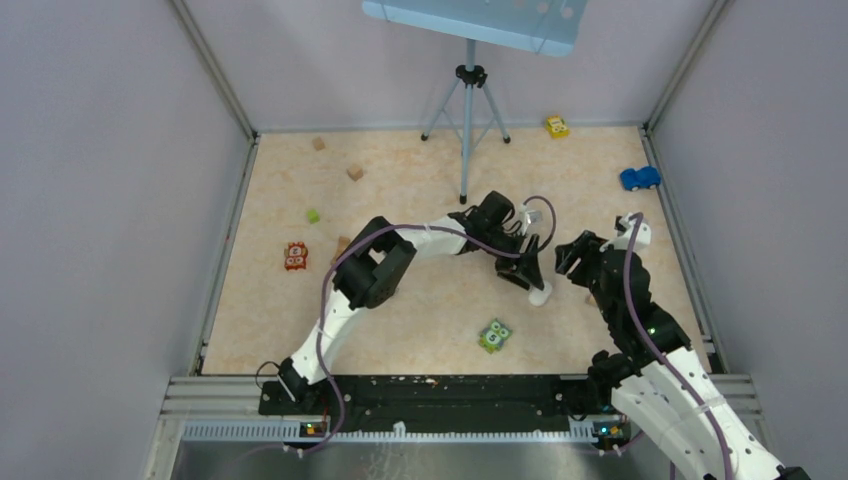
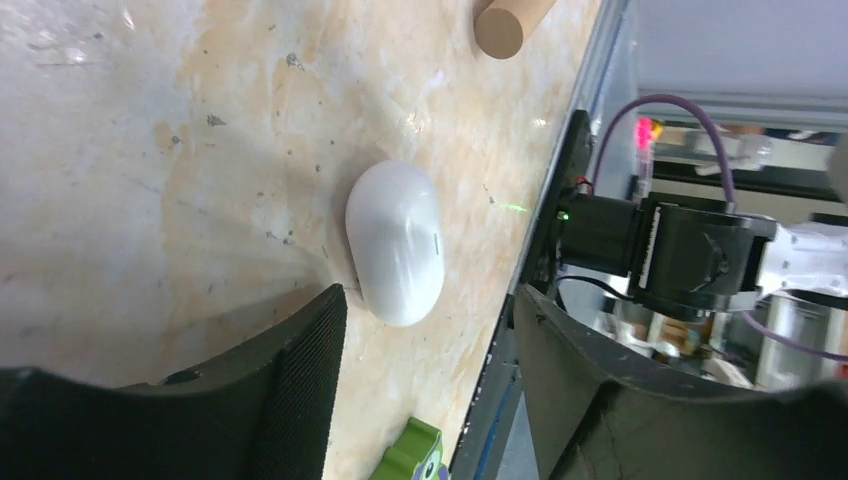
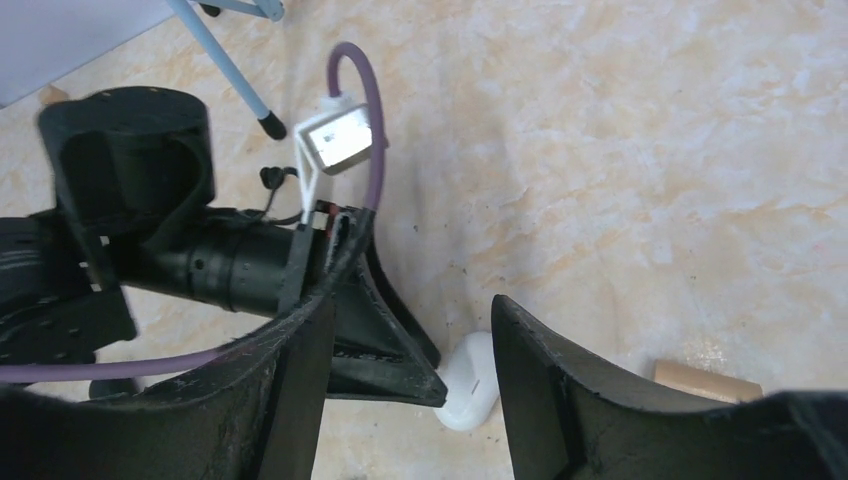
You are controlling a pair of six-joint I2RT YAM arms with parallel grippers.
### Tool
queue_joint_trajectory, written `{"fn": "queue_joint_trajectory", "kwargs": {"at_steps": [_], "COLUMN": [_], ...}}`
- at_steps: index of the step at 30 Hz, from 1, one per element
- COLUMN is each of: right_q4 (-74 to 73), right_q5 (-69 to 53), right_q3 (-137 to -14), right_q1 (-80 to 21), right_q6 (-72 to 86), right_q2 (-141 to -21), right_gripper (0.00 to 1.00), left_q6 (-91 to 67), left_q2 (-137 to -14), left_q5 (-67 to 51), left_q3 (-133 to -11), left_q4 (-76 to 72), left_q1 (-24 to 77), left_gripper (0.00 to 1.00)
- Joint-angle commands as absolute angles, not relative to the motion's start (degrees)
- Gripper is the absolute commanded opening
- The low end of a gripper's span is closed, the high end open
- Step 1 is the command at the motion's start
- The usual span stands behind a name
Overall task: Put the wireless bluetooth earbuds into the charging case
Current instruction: Place the charging case at the corner of the board.
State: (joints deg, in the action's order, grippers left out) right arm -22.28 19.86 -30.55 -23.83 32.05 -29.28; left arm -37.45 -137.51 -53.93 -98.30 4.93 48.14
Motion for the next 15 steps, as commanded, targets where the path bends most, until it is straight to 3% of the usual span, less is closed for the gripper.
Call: {"fn": "queue_joint_trajectory", "kwargs": {"at_steps": [1,6,12,15], "right_q4": [-22.18,-20.88,-17.64,-14.83], "right_q5": [22.24,22.12,19.70,17.10], "right_q3": [-32.87,-32.65,-31.31,-30.57], "right_q1": [-23.57,-23.56,-23.58,-23.64], "right_q6": [30.97,31.09,31.27,31.38], "right_q2": [-28.75,-29.03,-31.22,-33.25], "right_gripper": [0.58,0.58,0.58,0.58], "left_q6": [-27.74,-21.98,-19.52,-20.51], "left_q2": [-127.67,-116.40,-96.32,-86.14], "left_q5": [-43.17,-33.73,-13.09,-1.81], "left_q3": [-99.73,-94.37,-74.20,-66.21], "left_q4": [14.49,21.40,21.56,23.01], "left_q1": [48.25,48.23,48.08,48.01], "left_gripper": [0.68,0.69,0.66,0.76]}}
